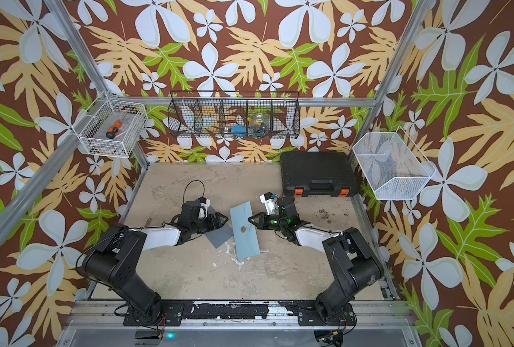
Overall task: Open the envelope
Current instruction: Pick up the envelope from the center of the board.
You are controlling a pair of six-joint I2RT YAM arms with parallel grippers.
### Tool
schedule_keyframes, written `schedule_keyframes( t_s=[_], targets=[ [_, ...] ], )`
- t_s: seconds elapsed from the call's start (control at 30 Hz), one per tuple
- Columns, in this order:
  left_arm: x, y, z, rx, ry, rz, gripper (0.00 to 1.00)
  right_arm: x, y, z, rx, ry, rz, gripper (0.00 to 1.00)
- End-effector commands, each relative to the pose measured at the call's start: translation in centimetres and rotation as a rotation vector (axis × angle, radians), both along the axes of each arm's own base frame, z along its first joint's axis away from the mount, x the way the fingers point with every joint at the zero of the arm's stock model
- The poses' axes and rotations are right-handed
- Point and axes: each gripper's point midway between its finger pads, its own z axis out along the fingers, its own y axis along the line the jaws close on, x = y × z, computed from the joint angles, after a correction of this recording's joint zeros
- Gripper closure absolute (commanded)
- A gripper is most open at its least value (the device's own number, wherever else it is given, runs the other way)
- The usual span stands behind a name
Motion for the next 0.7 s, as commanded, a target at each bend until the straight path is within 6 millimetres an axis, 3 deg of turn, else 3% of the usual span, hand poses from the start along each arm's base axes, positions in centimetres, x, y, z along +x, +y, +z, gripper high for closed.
schedule_keyframes(
  t_s=[0.0, 0.13, 0.4, 0.67],
  targets=[
    [-0.7, 0.2, -1.0, 0.000, 0.042, 0.006, 0.15, 0.1, 0.2, 0.9, 0.022, -0.026, 0.006, 1.00],
    [-1.1, 1.1, -1.2, 0.036, 0.040, 0.031, 0.15, 0.0, 0.2, 0.9, 0.023, -0.024, 0.006, 1.00],
    [-0.8, 1.1, 0.5, 0.022, -0.007, 0.037, 0.14, -0.1, 0.3, 0.7, 0.023, -0.017, 0.017, 1.00],
    [-1.0, 2.0, 0.5, 0.051, -0.015, 0.074, 0.14, -0.1, 0.4, 0.6, 0.028, -0.013, 0.022, 1.00]
  ],
)
